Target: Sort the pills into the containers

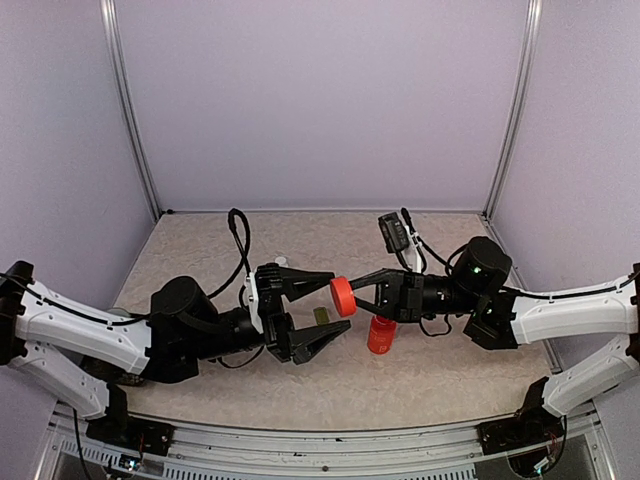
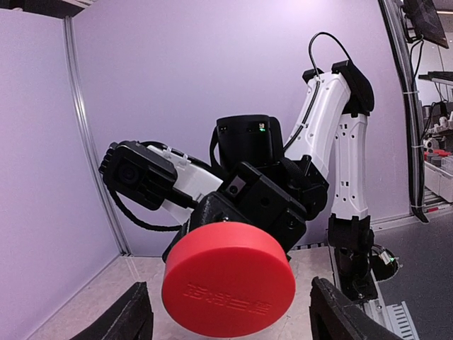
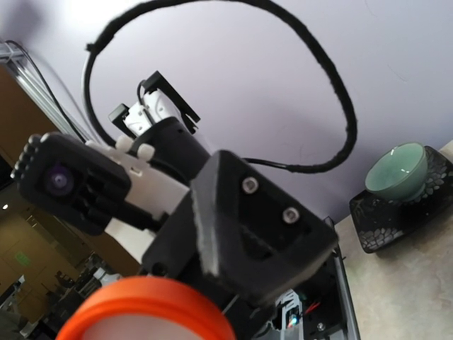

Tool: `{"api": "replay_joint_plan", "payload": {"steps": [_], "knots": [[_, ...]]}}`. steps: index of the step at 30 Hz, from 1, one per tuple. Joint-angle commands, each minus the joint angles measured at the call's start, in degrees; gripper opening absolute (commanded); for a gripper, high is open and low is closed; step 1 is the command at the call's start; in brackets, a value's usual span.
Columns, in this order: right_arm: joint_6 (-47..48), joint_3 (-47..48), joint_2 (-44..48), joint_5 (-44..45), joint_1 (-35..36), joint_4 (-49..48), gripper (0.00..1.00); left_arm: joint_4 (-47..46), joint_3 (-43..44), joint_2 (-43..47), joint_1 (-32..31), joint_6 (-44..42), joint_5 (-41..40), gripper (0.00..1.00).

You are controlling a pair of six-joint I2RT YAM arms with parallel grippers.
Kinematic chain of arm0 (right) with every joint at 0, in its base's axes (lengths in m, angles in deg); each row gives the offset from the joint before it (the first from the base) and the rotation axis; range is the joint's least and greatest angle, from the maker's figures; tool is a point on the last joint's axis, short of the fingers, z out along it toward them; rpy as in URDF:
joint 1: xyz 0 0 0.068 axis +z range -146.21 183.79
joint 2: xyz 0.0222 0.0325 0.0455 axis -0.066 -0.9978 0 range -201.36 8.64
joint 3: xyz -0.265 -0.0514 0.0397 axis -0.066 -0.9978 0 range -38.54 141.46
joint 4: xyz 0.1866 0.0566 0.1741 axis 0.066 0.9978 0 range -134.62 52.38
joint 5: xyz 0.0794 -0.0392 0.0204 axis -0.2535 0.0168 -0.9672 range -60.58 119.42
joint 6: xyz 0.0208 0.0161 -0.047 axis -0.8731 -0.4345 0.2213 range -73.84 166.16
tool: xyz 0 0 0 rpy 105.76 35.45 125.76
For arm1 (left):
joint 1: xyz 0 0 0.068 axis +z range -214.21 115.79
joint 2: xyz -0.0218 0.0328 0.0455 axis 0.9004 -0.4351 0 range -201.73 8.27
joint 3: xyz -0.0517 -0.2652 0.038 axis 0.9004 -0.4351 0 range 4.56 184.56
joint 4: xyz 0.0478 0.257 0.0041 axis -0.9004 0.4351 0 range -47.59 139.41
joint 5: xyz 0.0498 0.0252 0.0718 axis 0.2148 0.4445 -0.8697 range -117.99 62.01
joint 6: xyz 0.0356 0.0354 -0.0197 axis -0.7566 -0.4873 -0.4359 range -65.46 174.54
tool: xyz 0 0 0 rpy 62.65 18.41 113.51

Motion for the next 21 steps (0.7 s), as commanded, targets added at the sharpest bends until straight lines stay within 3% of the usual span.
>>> {"api": "replay_joint_plan", "payload": {"steps": [1,9,13,18,21], "knots": [[0.26,0.03,-0.54,0.35,0.38,-1.5,0.0,-0.11,2.18,-0.84,-0.16,-0.05,-0.13,0.75],[0.59,-0.16,-0.14,0.7,0.31,-1.31,0.0,-0.22,2.6,-1.57,-0.24,0.27,-1.04,0.73],[0.97,-0.08,-0.25,0.63,0.33,-0.99,0.0,0.19,3.05,-1.95,-0.22,0.28,-1.88,0.66],[1.16,-0.43,-0.35,0.7,0.36,-1.11,0.0,-0.07,3.09,-2.06,-0.23,0.65,-3.2,0.5],[1.36,-0.64,-0.28,0.83,0.36,-1.05,0.0,-0.14,3.17,-2.12,-0.27,0.76,-3.19,0.47]]}}
